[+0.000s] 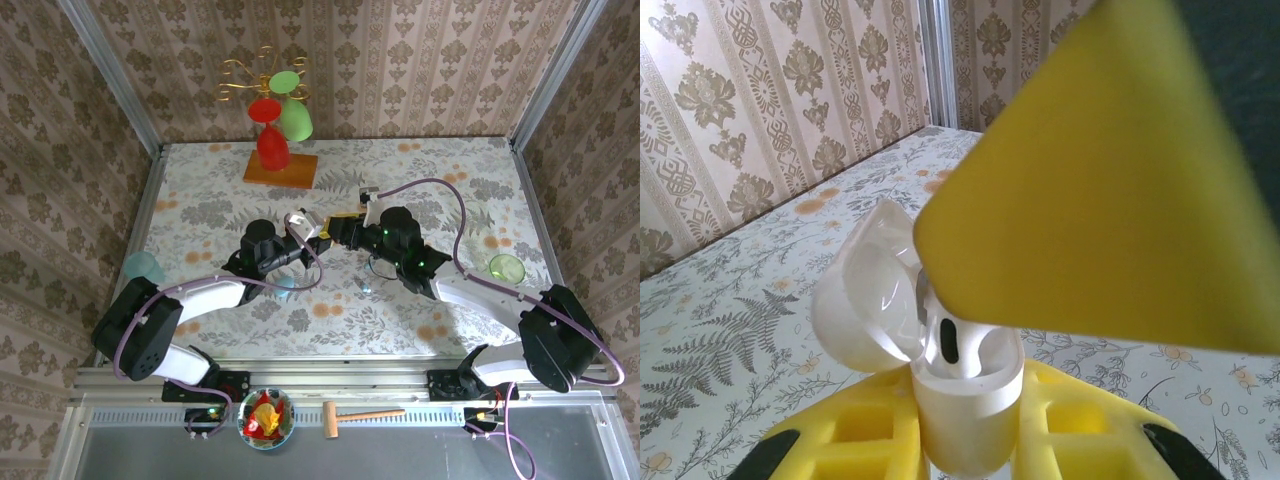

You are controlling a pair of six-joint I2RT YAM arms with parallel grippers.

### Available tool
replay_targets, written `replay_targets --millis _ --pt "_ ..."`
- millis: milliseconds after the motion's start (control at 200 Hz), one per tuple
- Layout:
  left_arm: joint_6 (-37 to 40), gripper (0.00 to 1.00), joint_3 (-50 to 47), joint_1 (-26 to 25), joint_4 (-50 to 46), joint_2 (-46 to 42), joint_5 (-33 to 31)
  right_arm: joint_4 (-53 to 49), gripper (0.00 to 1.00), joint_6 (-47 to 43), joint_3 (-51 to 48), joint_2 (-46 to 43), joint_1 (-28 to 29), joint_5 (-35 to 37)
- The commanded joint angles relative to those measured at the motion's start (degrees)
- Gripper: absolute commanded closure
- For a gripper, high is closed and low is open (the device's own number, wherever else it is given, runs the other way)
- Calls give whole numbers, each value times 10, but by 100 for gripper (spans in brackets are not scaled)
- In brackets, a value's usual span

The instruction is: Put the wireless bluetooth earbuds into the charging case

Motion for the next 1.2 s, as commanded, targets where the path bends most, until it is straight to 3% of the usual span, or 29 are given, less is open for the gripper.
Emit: replay_targets --millis 0,280,535,655,790,1000,1195 --pt "-7 96 8 1 46 -10 3 -46 58 -7 4 -27 2 31" --pt "-17 96 -9 20 80 -4 46 -161 43 -42 41 -98 2 50" --pt "57 96 -36 21 81 -12 58 -426 29 -23 195 -61 -3 116" --pt "88 96 -43 17 83 -24 58 -545 29 -41 291 3 -10 122" --pt "110 96 -40 9 56 -41 58 -646 29 -76 375 69 -25 73" --pt "129 96 -41 1 40 -49 52 -707 30 -114 433 140 -41 15" --pt "114 96 -37 2 25 -54 20 -706 30 -122 416 128 -41 6"
